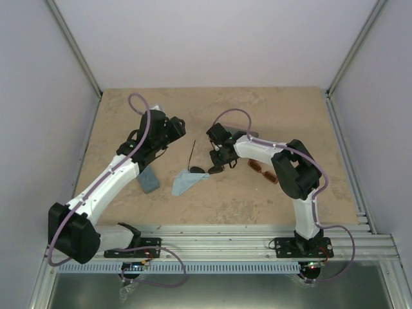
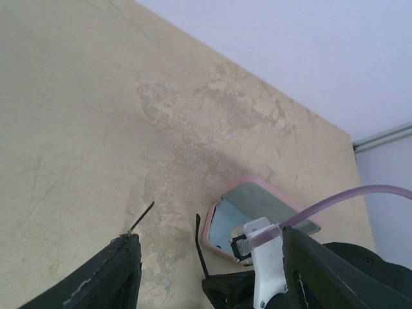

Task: Organize the sunglasses
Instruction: Pick up the sunglasses from the center of the board.

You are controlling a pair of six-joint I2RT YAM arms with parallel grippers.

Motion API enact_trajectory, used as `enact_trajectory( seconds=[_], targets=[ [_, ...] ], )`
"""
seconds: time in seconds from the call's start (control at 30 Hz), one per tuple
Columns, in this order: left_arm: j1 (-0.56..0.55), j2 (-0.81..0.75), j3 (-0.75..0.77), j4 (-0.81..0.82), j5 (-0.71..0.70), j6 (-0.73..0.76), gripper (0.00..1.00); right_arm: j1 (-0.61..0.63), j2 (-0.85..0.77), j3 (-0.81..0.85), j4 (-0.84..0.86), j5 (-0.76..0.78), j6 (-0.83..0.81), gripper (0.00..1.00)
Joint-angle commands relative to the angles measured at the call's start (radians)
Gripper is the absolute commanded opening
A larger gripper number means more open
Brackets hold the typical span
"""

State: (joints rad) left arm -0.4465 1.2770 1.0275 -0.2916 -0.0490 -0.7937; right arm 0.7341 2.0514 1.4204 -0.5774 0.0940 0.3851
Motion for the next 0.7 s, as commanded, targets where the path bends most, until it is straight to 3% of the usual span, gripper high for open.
enact_trajectory(
  seconds=[0.0,0.47,0.53,0.63,0.67],
  targets=[
    [0.002,-0.069,-0.034,0.031,-0.088,-0.018,0.61,0.010,-0.023,0.021,0.050,0.071,-0.032,0.00],
    [0.007,-0.292,-0.102,0.043,-0.312,-0.007,0.70,-0.007,-0.472,-0.162,0.568,0.144,-0.285,0.00],
    [0.011,-0.324,-0.113,0.048,-0.323,-0.009,0.75,-0.015,-0.544,-0.241,0.706,0.135,-0.344,0.00],
    [0.014,-0.354,-0.126,0.057,-0.330,-0.004,0.97,-0.032,-0.675,-0.359,0.872,0.077,-0.439,0.00],
    [0.015,-0.356,-0.129,0.058,-0.342,-0.001,0.99,-0.042,-0.711,-0.384,0.905,0.041,-0.461,0.00]
  ],
)
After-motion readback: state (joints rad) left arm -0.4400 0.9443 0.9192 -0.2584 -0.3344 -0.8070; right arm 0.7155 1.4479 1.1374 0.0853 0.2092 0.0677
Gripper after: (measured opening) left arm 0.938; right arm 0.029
